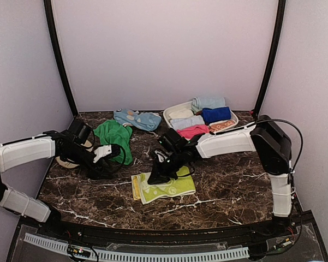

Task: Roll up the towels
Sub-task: Move the towel to the corner of the board, then rotate the towel at the center of the board.

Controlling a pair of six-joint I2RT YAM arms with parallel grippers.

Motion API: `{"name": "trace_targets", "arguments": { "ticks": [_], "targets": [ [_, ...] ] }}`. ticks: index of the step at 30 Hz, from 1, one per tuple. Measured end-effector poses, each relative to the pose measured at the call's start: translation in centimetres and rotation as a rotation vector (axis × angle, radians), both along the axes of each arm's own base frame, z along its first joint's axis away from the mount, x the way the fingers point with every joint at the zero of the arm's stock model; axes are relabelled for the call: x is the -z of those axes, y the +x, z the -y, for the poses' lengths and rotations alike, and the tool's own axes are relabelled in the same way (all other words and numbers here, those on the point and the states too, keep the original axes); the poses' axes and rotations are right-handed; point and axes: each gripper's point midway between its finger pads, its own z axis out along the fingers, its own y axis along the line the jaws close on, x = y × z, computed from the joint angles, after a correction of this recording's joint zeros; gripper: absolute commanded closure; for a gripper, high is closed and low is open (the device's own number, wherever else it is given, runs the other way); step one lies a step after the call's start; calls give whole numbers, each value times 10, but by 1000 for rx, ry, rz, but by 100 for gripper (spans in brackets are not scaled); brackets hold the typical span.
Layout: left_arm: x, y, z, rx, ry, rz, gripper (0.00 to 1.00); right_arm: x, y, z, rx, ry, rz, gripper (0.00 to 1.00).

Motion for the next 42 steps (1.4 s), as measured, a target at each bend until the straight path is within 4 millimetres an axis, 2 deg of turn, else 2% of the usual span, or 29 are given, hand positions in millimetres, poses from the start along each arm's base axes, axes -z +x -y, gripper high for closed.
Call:
{"name": "trace_targets", "arguments": {
  "ticks": [5,12,14,15,17,19,20,22,25,27,29,30,32,33,35,37,39,42],
  "targets": [
    [1,2,2,-13,-12,-14,48,30,-12,-24,-46,-1,-42,94],
    [8,-3,0,-5,-2,-17,47,34,-4,-44,-53,83,-27,94],
    [8,-3,0,2,0,-12,47,36,-5,-41,-52,106,-12,100],
    [8,-4,1,6,0,-10,47,38,-2,-35,-11,99,-8,98],
    [7,-5,3,15,0,-8,47,38,8,-16,173,62,4,85],
    [7,-7,6,28,-1,-5,47,29,19,3,331,40,21,72],
    [7,-7,8,33,-3,-3,47,24,25,4,373,47,28,65],
    [6,-9,10,42,-4,-1,46,7,40,-7,381,62,61,62],
    [5,-10,12,51,-5,-1,46,-50,71,-46,299,129,180,61],
    [2,-9,14,53,-12,5,46,-89,81,-51,259,183,259,62],
    [-2,-8,17,56,-23,10,46,-114,87,-26,248,185,310,64],
    [-3,-8,18,57,-28,10,46,-118,92,-6,259,168,325,65],
    [-3,-10,23,68,-35,4,46,-111,106,44,309,103,337,69],
    [-3,-12,28,79,-39,-2,46,-102,112,68,336,60,338,71],
    [-3,-13,38,102,-40,-15,47,-69,124,122,404,-65,315,76],
    [-3,-12,53,129,-39,-29,47,-34,120,155,418,-179,277,78],
    [-5,-8,74,162,-36,-46,47,-5,101,173,381,-272,229,80],
    [-9,-1,112,207,-45,-55,49,17,79,182,320,-340,193,83]
  ]
}}
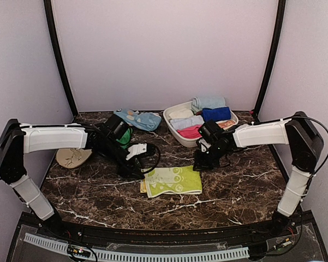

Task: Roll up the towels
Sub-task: Rotate the towel at the center of the board.

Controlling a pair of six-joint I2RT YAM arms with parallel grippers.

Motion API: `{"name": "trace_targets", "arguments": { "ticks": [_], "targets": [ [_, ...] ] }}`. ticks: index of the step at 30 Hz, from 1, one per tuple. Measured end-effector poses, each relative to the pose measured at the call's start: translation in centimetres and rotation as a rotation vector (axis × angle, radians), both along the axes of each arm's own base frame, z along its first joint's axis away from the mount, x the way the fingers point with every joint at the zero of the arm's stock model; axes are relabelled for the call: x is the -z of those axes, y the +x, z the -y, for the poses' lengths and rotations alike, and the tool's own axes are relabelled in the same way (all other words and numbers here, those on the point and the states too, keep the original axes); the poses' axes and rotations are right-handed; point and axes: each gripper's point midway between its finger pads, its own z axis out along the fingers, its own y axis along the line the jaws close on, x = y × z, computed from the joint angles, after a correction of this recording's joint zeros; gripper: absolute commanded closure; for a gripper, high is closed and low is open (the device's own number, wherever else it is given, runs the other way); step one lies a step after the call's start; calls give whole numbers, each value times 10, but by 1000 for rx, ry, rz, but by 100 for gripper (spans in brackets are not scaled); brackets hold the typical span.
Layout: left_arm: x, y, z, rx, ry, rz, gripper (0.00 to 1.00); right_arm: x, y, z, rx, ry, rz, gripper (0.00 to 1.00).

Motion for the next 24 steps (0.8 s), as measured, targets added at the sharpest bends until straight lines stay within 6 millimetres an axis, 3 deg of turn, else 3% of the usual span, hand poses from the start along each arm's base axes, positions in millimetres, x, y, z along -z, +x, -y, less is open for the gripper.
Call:
{"name": "trace_targets", "arguments": {
  "ticks": [4,8,13,16,24],
  "targets": [
    [11,3,29,5,29,-24,51,12,-6,3,-28,-37,-17,84],
    [39,9,41,-29,105,-74,51,25,-12,10,-30,-61,-33,88],
    [73,8,19,-71,228,-74,52,26,-15,9,-18,-40,-16,88],
    [83,12,9,-89,281,-42,52,26,-24,5,-23,-40,-14,88],
    [84,48,2,-124,339,119,52,26,-80,-10,-75,-72,-55,88]
  ]
}}
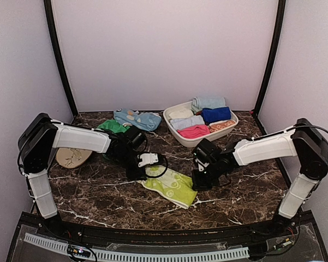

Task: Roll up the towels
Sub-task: Rotate the towel at the center of the board.

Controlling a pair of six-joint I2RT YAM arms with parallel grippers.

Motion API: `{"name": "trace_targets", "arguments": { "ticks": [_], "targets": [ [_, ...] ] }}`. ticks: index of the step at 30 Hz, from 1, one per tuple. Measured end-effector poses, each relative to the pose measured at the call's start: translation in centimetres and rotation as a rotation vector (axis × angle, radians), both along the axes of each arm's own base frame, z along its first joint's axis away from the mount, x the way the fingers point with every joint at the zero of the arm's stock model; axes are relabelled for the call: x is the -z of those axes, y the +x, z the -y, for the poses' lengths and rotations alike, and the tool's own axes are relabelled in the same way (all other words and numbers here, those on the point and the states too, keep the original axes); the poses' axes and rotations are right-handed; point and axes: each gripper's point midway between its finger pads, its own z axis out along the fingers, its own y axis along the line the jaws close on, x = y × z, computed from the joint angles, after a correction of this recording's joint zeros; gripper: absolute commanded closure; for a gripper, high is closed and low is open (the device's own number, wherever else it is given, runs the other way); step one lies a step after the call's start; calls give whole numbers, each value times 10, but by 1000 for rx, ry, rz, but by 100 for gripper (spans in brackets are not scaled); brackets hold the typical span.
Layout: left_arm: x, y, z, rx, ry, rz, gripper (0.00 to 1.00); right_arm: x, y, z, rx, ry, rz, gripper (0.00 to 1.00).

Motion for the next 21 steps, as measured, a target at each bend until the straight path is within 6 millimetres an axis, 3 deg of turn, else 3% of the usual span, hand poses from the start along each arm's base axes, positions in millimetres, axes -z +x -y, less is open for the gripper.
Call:
{"name": "trace_targets", "arguments": {
  "ticks": [5,8,12,13,16,18,21],
  "targets": [
    [-5,41,5,33,30,173,48,1,-37,-3,-4,-24,-34,87],
    [-8,54,7,57,41,249,44,1,-61,-12,-28,-37,-51,84],
    [-16,76,11,92,64,366,35,0,-83,-24,-55,-29,-80,81],
    [-21,82,13,100,64,393,29,-2,-87,-27,-59,-21,-87,79],
    [-34,94,16,112,55,449,12,-12,-87,-36,-56,18,-96,77],
    [-46,100,14,109,41,474,10,-28,-81,-40,-47,69,-91,77],
    [-74,103,9,96,3,505,11,-62,-55,-40,-9,166,-53,77]
  ]
}}
